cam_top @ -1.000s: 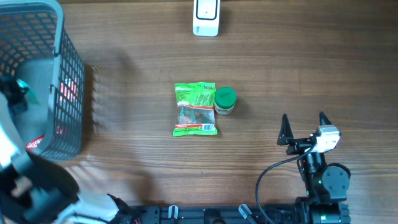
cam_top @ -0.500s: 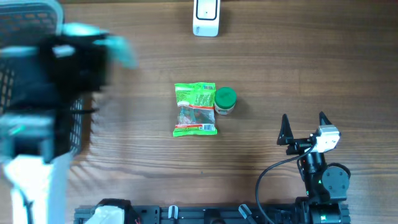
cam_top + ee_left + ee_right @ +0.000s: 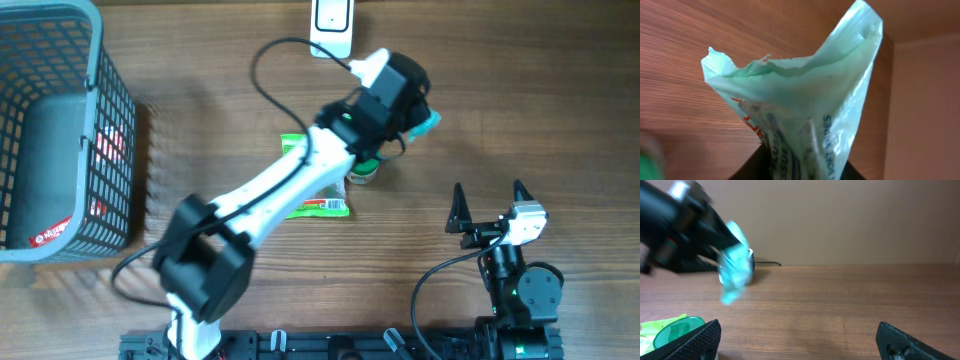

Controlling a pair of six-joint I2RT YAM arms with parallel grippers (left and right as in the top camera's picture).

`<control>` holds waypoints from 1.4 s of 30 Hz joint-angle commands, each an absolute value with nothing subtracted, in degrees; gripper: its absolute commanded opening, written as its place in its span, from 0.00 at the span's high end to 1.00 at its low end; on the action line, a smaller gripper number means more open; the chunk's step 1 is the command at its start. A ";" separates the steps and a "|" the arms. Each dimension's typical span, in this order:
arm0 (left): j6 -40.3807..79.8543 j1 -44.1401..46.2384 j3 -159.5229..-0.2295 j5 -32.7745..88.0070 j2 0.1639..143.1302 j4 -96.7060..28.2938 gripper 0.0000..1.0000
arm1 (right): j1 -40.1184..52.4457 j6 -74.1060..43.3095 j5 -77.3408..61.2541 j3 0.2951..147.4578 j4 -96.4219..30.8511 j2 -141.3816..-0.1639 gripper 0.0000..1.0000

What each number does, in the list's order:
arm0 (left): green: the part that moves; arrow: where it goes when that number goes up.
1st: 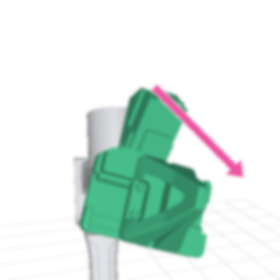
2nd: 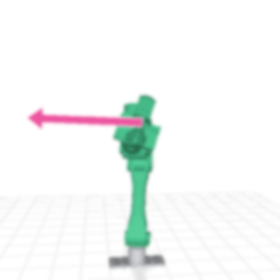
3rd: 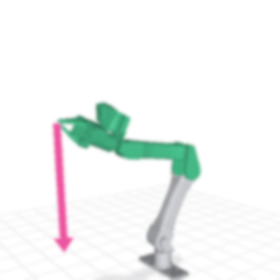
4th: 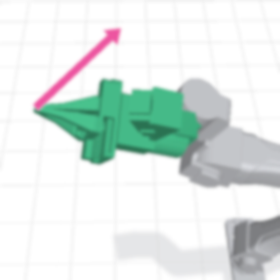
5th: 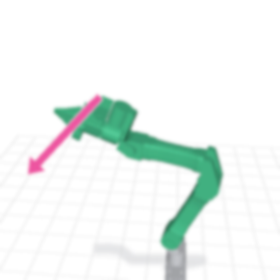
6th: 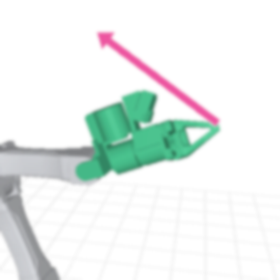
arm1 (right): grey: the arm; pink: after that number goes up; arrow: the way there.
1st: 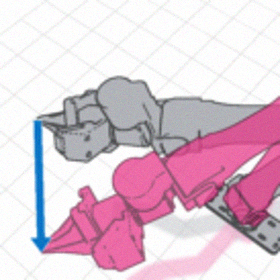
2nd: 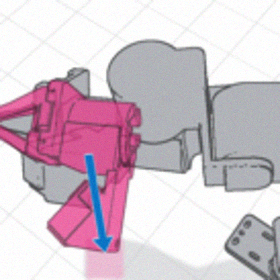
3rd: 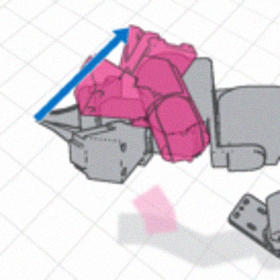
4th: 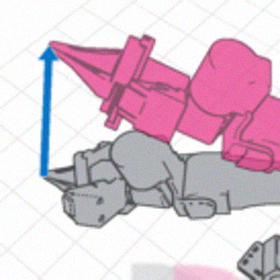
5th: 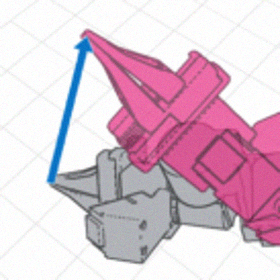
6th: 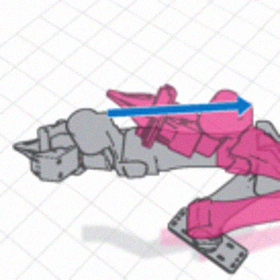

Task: Scan the item barcode
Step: 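Hold the wipes pack under the scanner, then drop it right of center, then reach into the basket and grasp the red sachet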

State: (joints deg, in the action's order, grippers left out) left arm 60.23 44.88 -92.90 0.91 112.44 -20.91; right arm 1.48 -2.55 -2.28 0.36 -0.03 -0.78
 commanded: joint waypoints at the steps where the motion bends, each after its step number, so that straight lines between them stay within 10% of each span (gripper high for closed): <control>1: 58.70 48.34 -93.17 3.16 116.71 -18.15 0.68 | 1.69 -3.07 -1.50 0.30 0.14 -0.43 0.00; 16: 58.61 51.99 -92.95 -4.89 121.84 -28.14 0.69 | 1.72 -3.03 -1.50 0.32 0.14 -0.43 0.00; 22: 43.44 50.59 -97.10 -6.61 118.30 -26.63 0.05 | 1.69 -3.03 -1.50 0.30 0.14 -0.43 0.00; 29: 37.26 42.09 -108.29 -15.59 102.24 -39.94 0.01 | 1.69 -3.03 -1.50 0.30 0.14 -0.43 0.00; 35: 37.65 26.24 -108.47 -22.85 84.27 -54.74 0.00 | 1.72 -3.03 -1.50 0.30 0.14 -0.43 0.00; 42: 60.73 -19.70 -107.48 -11.64 77.69 -73.67 0.00 | 1.69 -3.03 -1.50 0.32 0.14 -0.43 0.00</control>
